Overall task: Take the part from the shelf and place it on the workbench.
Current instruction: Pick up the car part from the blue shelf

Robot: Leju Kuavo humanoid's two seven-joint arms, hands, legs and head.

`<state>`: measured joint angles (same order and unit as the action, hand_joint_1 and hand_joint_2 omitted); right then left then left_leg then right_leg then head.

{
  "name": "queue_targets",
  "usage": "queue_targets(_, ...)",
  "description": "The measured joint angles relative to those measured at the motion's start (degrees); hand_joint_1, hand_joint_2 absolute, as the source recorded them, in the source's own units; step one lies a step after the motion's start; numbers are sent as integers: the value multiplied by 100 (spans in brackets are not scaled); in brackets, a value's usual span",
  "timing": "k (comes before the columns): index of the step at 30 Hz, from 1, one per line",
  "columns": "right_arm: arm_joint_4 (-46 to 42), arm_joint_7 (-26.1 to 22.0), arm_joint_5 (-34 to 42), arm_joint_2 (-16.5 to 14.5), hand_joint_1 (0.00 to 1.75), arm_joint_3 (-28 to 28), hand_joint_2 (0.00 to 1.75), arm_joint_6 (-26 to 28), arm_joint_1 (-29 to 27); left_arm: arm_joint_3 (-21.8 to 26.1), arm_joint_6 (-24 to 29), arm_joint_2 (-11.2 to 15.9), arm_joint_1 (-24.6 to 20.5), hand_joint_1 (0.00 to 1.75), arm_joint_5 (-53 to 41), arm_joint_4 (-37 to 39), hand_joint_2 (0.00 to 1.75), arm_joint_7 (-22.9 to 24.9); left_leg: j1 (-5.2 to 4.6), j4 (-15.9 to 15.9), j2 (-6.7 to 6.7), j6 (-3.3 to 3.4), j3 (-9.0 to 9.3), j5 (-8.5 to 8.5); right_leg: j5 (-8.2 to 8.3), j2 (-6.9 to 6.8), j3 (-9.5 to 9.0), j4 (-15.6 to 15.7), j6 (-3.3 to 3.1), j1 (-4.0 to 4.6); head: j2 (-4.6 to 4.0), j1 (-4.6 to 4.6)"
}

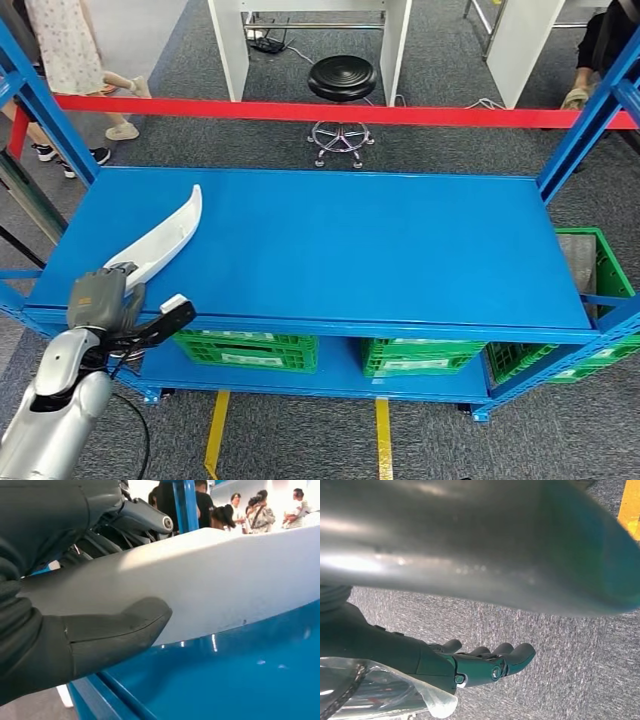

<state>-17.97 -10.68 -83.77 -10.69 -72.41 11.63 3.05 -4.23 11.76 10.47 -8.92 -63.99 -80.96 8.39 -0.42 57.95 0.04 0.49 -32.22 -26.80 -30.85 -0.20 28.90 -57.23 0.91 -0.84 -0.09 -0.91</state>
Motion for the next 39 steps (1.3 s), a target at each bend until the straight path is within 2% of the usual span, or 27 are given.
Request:
queue_targets(4,-12,-24,111,-1,0,-1,0,3,-6,-3,169,-41,189,175,429,-346,175,-350,0,0,2,0,0,0,0,2,0,0,0,0,0,-1)
queue_targets(9,-237,116,184,-103,0,-2,0,-65,-86,-96,684,-239,798,175,906,-1479,175,-751,-19,22,12,17,-2,-21,3,9,-2,13,13,-17,0,-2)
queue_targets(14,-659,121,212,-329,0,-10,0,-355,-225,-182,1107,-399,1338,175,1036,-2206,175,-931,-48,37,11,70,-6,-41,7,6,-11,26,67,-45,0,-4)
queue_targets(16,-886,47,279,-423,0,-19,0,-558,-248,-195,1310,-448,1495,175,1126,-2412,175,-1067,-32,-35,27,126,19,9,-21,10,-1,12,105,-42,0,-2)
queue_targets(17,-991,15,314,-460,0,-28,0,-651,-257,-205,1412,-479,1562,175,1158,-2505,175,-1131,-18,-81,38,157,33,43,-105,12,44,-79,114,-36,0,3)
queue_targets(18,-1086,-9,339,-492,0,-39,0,-723,-265,-217,1494,-510,1625,175,1185,-2586,175,-1179,-4,-123,49,181,42,68,-261,12,146,-295,111,-30,0,8)
queue_targets(20,-1238,-28,359,-544,0,-57,0,-804,-282,-237,1578,-562,1731,175,1216,-2693,175,-1222,-2,-138,57,198,32,83,-643,14,472,-1008,107,-29,0,10)
queue_targets(21,-1295,-30,362,-567,0,-62,0,-823,-295,-243,1585,-580,1776,175,1223,-2721,175,-1227,-4,-135,57,197,23,85,-767,13,631,-1355,112,-31,0,9)
queue_targets(22,-1341,-30,363,-580,0,-66,0,-833,-307,-248,1587,-597,1814,175,1226,-2739,175,-1231,-3,-129,58,194,17,88,-774,12,716,-1538,119,-34,0,8)
queue_targets(23,-1386,-29,363,-592,0,-71,0,-839,-318,-252,1587,-615,1842,175,1227,-2754,175,-1238,0,-119,58,189,12,90,-666,11,703,-1510,128,-39,0,9)
queue_targets(24,-1429,-29,364,-602,0,-77,0,-844,-324,-255,1588,-632,1860,175,1227,-2768,175,-1245,8,-104,57,176,8,90,-467,9,583,-1264,137,-49,0,9)
queue_targets(25,-1466,-30,364,-609,0,-82,0,-845,-325,-256,1589,-644,1870,175,1228,-2781,175,-1251,14,-80,56,156,1,86,-248,5,403,-899,148,-62,0,10)
queue_targets(26,-1496,-31,363,-625,0,-87,0,-850,-321,-256,1592,-652,1875,175,1228,-2798,175,-1256,13,-49,55,123,-19,80,-121,3,211,-545,154,-67,0,13)
queue_targets(27,-1523,-34,367,-639,0,-90,0,-856,-315,-256,1595,-656,1878,175,1230,-2815,175,-1260,6,-7,53,81,-45,78,-43,7,83,-297,147,-68,0,11)
queue_targets(28,-1548,-40,379,-655,0,-93,0,-877,-311,-257,1606,-656,1883,175,1236,-2833,175,-1275,-3,34,50,39,-74,85,-35,13,33,-184,132,-66,1,14)
queue_targets(31,-1621,-112,497,-706,0,-131,0,-1090,-322,-262,1761,-670,1937,175,1333,-2890,175,-1451,0,102,35,-55,-142,112,-4,25,98,-176,30,-59,1,18)
queue_targets(32,-1652,-149,551,-726,0,-156,0,-1199,-325,-267,1870,-684,1976,175,1393,-2914,175,-1559,9,163,27,-86,-173,34,26,23,125,-176,-17,-63,0,10)
queue_targets(33,-1693,-184,599,-749,0,-182,0,-1300,-327,-275,1998,-700,2024,175,1456,-2941,175,-1679,20,324,18,-119,-231,-131,58,20,163,-171,-67,-72,0,4)
queue_targets(34,-1744,-209,631,-766,0,-208,0,-1380,-325,-286,2140,-720,2077,175,1512,-2968,175,-1805,32,593,11,-155,-318,-364,92,17,203,-170,-110,-72,0,-4)
queue_targets(36,-1837,-241,665,-787,0,-255,0,-1480,-324,-318,2413,-762,2178,175,1607,-3005,175,-2038,49,1280,10,-196,-508,-820,157,8,293,-174,-154,-57,0,-12)
queue_targets(37,-1867,-250,671,-791,0,-278,0,-1506,-324,-334,2519,-780,2217,175,1645,-3013,175,-2130,55,1531,10,-203,-563,-946,184,4,329,-177,-161,-48,0,-12)
queue_targets(38,-1888,-261,675,-792,0,-301,0,-1522,-323,-351,2603,-801,2261,175,1685,-3019,175,-2222,58,1650,10,-199,-555,-979,210,0,365,-179,-163,-38,0,-11)
queue_targets(39,-1905,-272,676,-795,0,-320,0,-1533,-323,-366,2666,-822,2307,175,1729,-3030,175,-2312,58,1605,10,-184,-475,-925,237,-1,399,-180,-165,-25,0,-11)
